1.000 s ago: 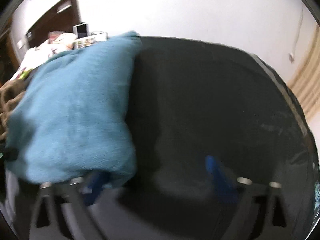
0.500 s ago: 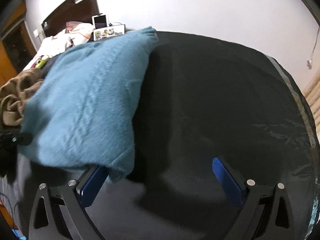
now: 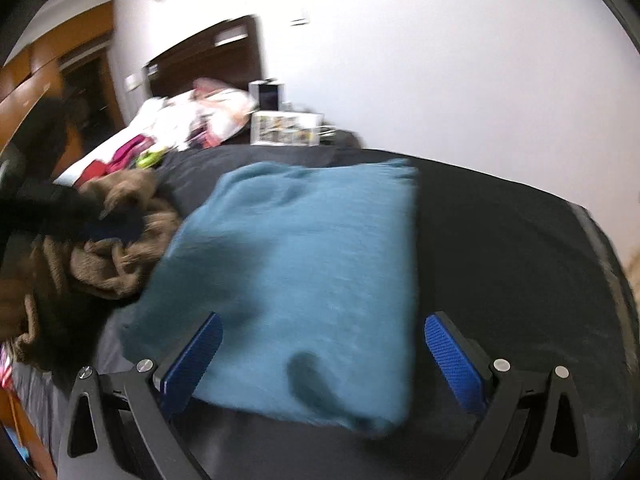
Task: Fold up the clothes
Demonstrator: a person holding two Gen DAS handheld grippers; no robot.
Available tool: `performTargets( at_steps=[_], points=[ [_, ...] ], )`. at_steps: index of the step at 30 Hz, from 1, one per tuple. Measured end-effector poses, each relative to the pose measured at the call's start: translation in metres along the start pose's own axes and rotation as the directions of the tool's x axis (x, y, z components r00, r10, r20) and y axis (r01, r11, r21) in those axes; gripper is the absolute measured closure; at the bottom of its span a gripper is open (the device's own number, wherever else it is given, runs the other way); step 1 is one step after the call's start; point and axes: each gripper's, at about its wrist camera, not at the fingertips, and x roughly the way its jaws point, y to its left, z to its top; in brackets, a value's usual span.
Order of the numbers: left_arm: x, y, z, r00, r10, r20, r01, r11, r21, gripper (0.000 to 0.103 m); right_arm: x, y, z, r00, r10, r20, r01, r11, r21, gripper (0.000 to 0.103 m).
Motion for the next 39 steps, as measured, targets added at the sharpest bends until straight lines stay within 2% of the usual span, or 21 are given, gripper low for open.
performTargets(
  at_steps=[2, 3, 6, 9, 11, 15, 20, 22, 25, 28, 32, 35, 37, 39],
  points=[
    [0.011, 0.009, 0.006, 1.0, -0.013, -0.009, 0.013, 1.0, -0.02, 0.048, 0.007, 0.02, -0.001, 1.0, 0.018, 0.002, -0.018, 0.997, -0.073, 0.001],
    [0.019, 0.007, 0.013, 1.0, 0.002, -0.014, -0.002, 1.0, -0.011, 0.048, 0.011, 0.031, -0.002, 1.0, 0.021, 0.002, -0.021, 0.994, -0.112, 0.001],
    [0.041, 0.004, 0.026, 0.995, 0.097, -0.033, -0.096, 0.995, 0.032, 0.048, 0.023, 0.049, -0.007, 0.998, 0.055, -0.036, -0.06, 0.986, -0.155, 0.001],
    [0.058, 0.004, 0.03, 0.977, 0.207, -0.058, -0.204, 0.978, 0.052, 0.048, 0.035, 0.064, -0.013, 0.994, 0.083, -0.075, -0.095, 0.979, -0.181, 0.001],
    [0.06, 0.012, 0.032, 0.966, 0.246, -0.077, -0.244, 0.969, 0.037, 0.048, 0.041, 0.069, -0.018, 0.993, 0.078, -0.093, -0.094, 0.979, -0.182, 0.001],
    [0.076, 0.028, 0.034, 0.965, 0.249, -0.087, -0.251, 0.968, -0.003, 0.047, 0.05, 0.068, -0.025, 0.99, 0.073, -0.121, -0.094, 0.979, -0.18, 0.001],
    [0.078, 0.036, 0.027, 0.968, 0.245, -0.058, -0.247, 0.969, -0.03, 0.045, 0.056, 0.068, -0.033, 0.987, 0.055, -0.149, -0.086, 0.974, -0.211, 0.0],
    [0.078, 0.038, 0.025, 0.969, 0.242, -0.048, -0.244, 0.97, -0.025, 0.042, 0.055, 0.066, -0.035, 0.987, 0.06, -0.152, -0.091, 0.973, -0.21, 0.0],
    [0.077, 0.043, 0.023, 0.969, 0.245, -0.038, -0.245, 0.969, -0.008, 0.032, 0.053, 0.065, -0.04, 0.988, 0.068, -0.14, -0.096, 0.973, -0.208, 0.0],
    [0.077, 0.045, 0.022, 0.968, 0.246, -0.04, -0.246, 0.969, -0.005, 0.03, 0.05, 0.062, -0.043, 0.988, 0.083, -0.132, -0.109, 0.972, -0.206, 0.0],
    [0.073, 0.034, 0.021, 0.952, 0.304, -0.037, -0.303, 0.953, 0.023, 0.031, 0.046, 0.059, -0.044, 0.985, 0.094, -0.146, -0.123, 0.971, -0.206, 0.0],
    [0.064, 0.016, 0.015, 0.928, 0.374, 0.007, -0.373, 0.925, 0.075, 0.031, 0.036, 0.054, -0.042, 0.982, 0.102, -0.158, -0.131, 0.974, -0.187, 0.0],
    [0.054, 0.0, 0.007, 0.908, 0.415, 0.058, -0.419, 0.9, 0.116, 0.031, 0.015, 0.051, -0.042, 0.992, 0.08, -0.097, -0.096, 0.98, -0.175, 0.001],
    [0.047, -0.013, -0.001, 0.901, 0.426, 0.087, -0.434, 0.889, 0.145, 0.031, -0.003, 0.047, -0.045, 0.997, 0.061, -0.046, -0.068, 0.983, -0.169, 0.0]
  ],
)
